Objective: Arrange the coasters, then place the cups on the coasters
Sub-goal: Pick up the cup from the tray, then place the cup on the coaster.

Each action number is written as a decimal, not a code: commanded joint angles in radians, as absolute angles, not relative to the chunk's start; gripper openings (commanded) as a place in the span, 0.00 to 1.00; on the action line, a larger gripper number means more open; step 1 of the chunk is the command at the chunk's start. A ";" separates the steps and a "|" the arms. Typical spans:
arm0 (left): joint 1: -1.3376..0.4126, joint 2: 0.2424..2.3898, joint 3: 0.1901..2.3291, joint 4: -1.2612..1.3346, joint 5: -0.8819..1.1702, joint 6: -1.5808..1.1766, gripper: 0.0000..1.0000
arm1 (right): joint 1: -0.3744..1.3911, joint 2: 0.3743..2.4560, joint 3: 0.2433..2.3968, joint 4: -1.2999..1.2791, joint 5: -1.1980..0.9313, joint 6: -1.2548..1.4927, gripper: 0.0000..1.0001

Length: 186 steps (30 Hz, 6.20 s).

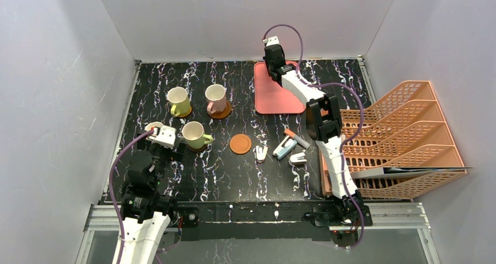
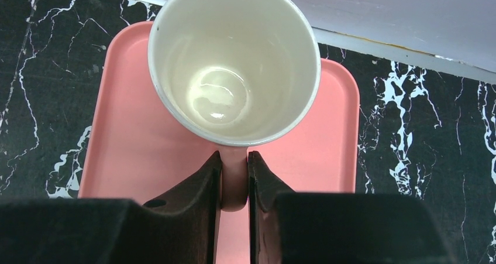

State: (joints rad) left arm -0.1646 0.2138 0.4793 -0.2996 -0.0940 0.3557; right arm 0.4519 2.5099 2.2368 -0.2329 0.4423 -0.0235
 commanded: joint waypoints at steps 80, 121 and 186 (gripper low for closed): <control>-0.145 0.199 0.475 -0.303 -0.079 0.353 0.98 | 0.431 1.991 1.516 -0.088 0.058 -0.092 0.40; -0.143 0.206 0.476 -0.304 -0.074 0.354 0.98 | 0.429 1.745 1.267 0.259 -0.091 -0.082 0.01; -0.124 0.198 0.475 -0.308 -0.062 0.357 0.98 | 0.815 1.498 0.948 0.153 -0.262 -0.274 0.01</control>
